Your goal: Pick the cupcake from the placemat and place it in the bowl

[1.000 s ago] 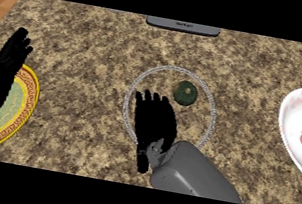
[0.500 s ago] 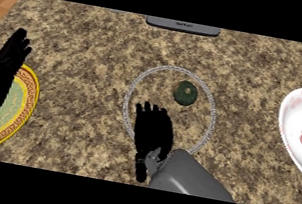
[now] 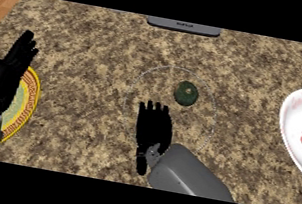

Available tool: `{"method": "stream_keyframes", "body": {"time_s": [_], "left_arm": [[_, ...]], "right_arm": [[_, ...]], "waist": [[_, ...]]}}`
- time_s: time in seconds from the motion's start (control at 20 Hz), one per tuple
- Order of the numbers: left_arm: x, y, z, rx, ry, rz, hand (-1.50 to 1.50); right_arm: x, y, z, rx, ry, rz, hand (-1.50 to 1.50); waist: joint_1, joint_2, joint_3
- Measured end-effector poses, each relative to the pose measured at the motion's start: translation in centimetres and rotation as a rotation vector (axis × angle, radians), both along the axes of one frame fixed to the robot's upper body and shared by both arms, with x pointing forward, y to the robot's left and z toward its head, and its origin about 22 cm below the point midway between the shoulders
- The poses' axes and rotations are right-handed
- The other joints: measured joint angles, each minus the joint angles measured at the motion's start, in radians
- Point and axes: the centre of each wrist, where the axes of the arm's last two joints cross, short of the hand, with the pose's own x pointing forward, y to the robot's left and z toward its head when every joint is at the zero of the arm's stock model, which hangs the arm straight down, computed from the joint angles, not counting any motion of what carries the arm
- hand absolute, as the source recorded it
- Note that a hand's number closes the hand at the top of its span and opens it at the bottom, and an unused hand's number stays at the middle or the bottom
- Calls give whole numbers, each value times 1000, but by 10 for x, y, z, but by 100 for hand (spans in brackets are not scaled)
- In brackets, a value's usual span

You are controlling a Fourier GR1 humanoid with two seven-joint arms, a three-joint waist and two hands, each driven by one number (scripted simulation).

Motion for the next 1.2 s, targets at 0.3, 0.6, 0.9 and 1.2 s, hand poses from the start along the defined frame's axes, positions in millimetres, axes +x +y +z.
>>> {"method": "stream_keyframes", "body": {"time_s": [0.3,0.6,0.9,1.2], "left_arm": [[2,-4,1,5,0,-2,0],[3,1,7,6,-2,-5,0],[-3,3,7,8,6,13,0],[-13,15,0,7,17,59,0]], "right_arm": [[9,1,-7,46,2,34,150],[18,3,-17,90,-20,44,150],[11,-4,-21,123,-95,78,150],[-24,-91,-36,171,-162,265,150]], "waist": [[3,-8,0],[11,-7,1],[1,-9,4],[-46,-22,5]]}}
